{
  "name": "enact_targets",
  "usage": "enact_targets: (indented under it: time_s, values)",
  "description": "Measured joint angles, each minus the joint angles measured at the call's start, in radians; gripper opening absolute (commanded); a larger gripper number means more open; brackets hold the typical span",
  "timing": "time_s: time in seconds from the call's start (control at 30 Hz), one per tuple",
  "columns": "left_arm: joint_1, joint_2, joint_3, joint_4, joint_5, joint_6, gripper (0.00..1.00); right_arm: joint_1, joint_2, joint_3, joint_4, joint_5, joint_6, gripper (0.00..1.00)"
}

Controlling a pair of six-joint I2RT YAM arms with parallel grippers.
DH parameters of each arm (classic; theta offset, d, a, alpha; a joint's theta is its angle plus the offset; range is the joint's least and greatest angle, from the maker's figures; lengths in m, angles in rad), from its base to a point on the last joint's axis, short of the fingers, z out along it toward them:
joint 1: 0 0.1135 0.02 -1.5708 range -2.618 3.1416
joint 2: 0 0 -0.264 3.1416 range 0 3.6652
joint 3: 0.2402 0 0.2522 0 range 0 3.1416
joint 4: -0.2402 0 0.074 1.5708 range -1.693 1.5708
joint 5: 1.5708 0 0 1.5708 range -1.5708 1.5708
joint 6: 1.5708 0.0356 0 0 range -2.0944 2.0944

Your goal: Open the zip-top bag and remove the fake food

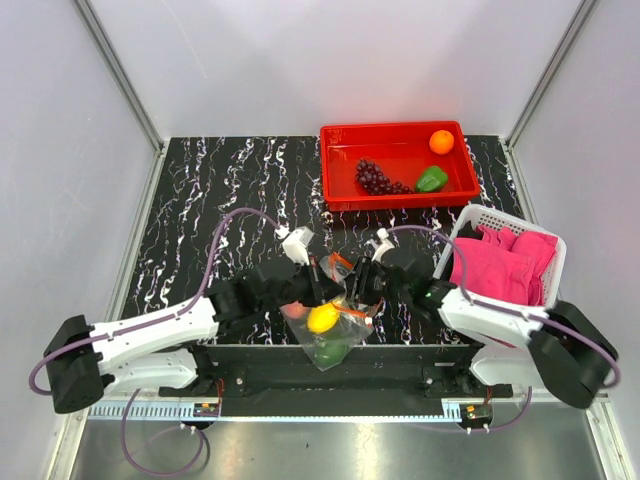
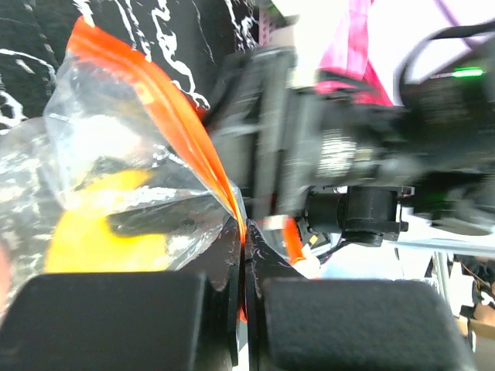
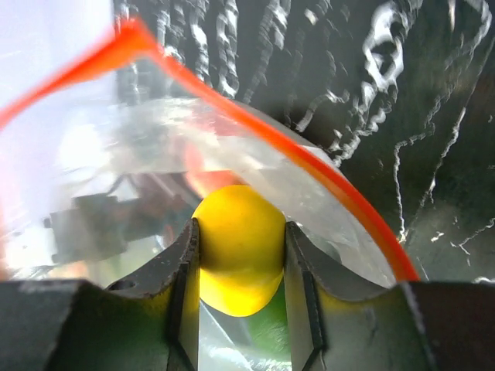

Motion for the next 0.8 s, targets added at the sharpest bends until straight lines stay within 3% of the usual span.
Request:
enact_targets:
  time_s: [0.37,0.53,0.8]
  values:
    - [0.000,-0.114,-0.044,-0.056,-0.077,-0.006,0.00,0.001,-0.330,0.163,-0.411,0.195,-0.209,0.00]
    - [0.000,-0.117,-0.044,-0.061,-0.080,-0.007,0.00,0.001,-0.352,0.266,-0.521,0.267,-0.300,0.00]
    - [0.000,-0.051,0.012,-0.086,-0.078,0.018,0.00,0.001,-0.273,0.295,-0.537,0.249,-0.349,0.00]
